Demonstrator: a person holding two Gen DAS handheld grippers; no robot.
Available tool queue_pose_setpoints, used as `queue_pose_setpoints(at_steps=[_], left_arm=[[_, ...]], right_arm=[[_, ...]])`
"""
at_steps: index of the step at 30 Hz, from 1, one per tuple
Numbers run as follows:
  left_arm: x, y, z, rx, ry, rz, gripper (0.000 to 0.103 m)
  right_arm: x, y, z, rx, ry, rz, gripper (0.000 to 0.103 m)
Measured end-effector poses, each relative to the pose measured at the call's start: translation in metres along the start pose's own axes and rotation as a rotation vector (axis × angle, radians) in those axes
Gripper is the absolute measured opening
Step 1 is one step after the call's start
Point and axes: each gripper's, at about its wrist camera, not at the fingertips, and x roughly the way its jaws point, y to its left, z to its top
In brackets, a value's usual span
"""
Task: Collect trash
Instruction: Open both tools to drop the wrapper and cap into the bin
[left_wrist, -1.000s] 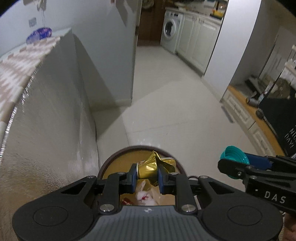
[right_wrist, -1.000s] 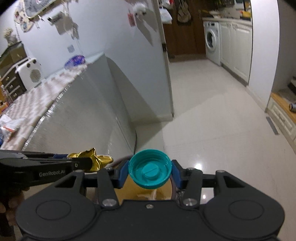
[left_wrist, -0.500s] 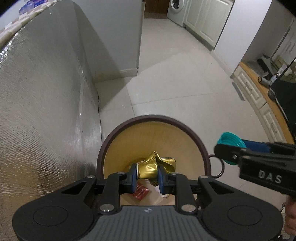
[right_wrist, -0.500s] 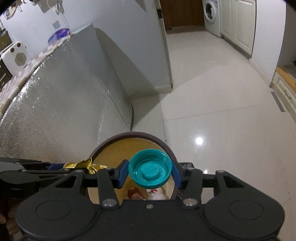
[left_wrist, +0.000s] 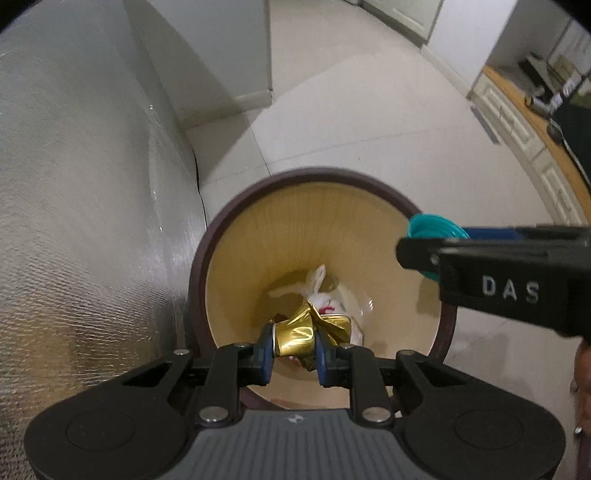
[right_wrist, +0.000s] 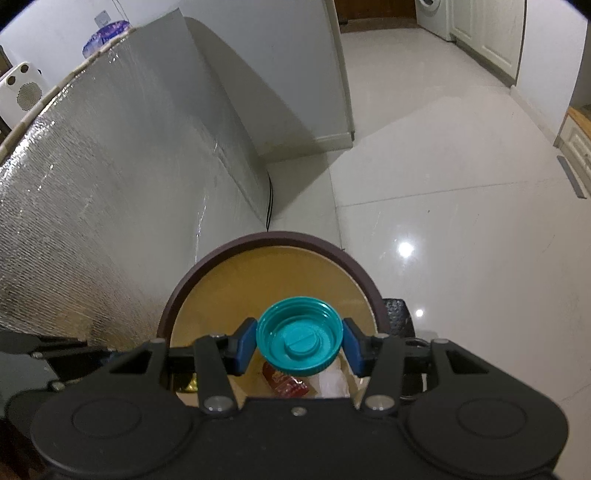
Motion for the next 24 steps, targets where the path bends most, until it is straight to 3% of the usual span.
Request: queue_pose_setpoints(at_steps=[8,9,11,13,24], left_arm=[[0.011,0.0,-0.003,0.0,0.027,-0.011,0.025],[0.012,0.002,-0.003,-0.023,0.026,-0.018,0.028],[0.014,0.004,-0.002,-0.052,0.04,-0.018,0.054],[0.014,0.003,-0.001,-0.053,0.04,-0.008,0.062],[0.013,-0.002,-0.007,-0.033,0.055,0.001,0.073]], right_arm=[[0.017,0.003,0.003,-0.006,0.04,0.018,0.05],[0.019,0.003,0.003,-0.006,0.04,0.021,0.05],[0.021,0.003,0.004,0.0,0.036,0.027,0.05],[0.022,0.001,0.004,0.014,0.033,0.033,0.051],[0.025,0.0,0.002,0.011,0.035,0.043,0.062]])
